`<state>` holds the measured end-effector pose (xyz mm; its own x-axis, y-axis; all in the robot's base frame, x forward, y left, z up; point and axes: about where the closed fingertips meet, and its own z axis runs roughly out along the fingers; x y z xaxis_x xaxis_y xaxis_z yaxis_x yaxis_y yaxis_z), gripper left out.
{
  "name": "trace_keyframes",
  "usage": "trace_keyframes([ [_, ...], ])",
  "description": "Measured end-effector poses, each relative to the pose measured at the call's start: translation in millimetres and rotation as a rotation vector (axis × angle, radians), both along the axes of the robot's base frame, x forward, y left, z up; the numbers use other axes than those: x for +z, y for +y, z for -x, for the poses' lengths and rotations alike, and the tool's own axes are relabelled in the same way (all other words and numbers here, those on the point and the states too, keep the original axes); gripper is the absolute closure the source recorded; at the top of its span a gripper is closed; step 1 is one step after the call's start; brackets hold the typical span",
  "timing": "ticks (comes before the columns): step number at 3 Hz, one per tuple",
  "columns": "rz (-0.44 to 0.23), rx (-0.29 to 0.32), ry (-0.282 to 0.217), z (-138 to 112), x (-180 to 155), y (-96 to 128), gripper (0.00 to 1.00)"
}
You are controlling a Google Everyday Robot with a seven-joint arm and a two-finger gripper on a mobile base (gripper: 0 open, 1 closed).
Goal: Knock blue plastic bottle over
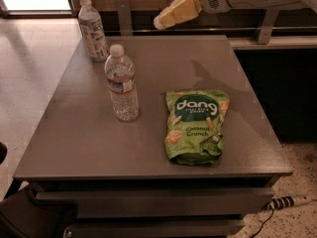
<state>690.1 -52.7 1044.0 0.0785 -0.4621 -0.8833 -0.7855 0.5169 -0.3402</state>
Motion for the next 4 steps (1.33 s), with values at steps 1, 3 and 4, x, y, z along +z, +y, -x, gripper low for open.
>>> trace_keyframes([
  [1,-0.013,-0.014,0.026,-15,-19,25,0.00],
  [3,-0.089,-0.008,0.047,-60,-64,102,0.00],
  [4,-0.145,0.033,0.077,-77,-86,134,0.00],
])
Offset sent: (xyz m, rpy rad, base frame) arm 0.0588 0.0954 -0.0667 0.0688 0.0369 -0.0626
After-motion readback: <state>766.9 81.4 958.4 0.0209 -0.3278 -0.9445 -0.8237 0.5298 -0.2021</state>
